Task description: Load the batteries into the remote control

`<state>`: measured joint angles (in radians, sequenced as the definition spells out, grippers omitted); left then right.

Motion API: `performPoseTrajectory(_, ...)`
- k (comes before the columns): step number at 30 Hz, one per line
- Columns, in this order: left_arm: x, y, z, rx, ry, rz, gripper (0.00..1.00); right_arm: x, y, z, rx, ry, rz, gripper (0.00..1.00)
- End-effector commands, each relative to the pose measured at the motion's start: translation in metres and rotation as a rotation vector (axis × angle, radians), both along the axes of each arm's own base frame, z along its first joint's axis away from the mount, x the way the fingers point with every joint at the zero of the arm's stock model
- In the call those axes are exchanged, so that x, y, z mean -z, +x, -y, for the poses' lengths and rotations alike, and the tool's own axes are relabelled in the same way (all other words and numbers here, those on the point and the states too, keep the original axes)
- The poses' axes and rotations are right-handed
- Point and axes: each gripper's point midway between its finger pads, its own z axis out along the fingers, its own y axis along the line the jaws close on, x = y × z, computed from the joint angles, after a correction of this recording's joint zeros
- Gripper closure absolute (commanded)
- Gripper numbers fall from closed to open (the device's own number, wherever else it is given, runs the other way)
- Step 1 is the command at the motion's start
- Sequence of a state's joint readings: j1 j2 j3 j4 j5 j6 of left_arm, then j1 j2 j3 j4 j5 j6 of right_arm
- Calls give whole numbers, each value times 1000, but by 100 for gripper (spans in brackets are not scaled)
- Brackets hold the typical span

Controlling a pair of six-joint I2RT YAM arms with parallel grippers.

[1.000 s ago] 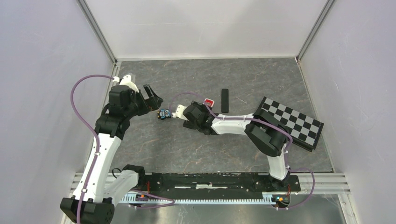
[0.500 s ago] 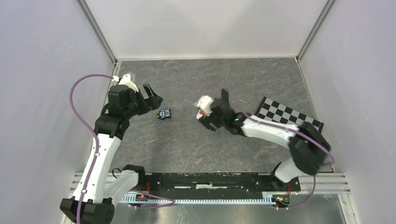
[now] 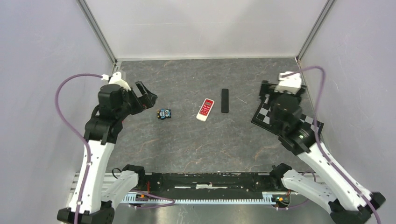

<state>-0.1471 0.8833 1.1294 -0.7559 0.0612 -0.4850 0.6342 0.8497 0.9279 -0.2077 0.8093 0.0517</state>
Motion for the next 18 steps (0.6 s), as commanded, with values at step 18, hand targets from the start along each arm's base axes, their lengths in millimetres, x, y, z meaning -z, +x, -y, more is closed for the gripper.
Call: performPoseTrajectory(18,-129,-80,-41,-105,91,331,0,-152,-153,171,541,329,466,2)
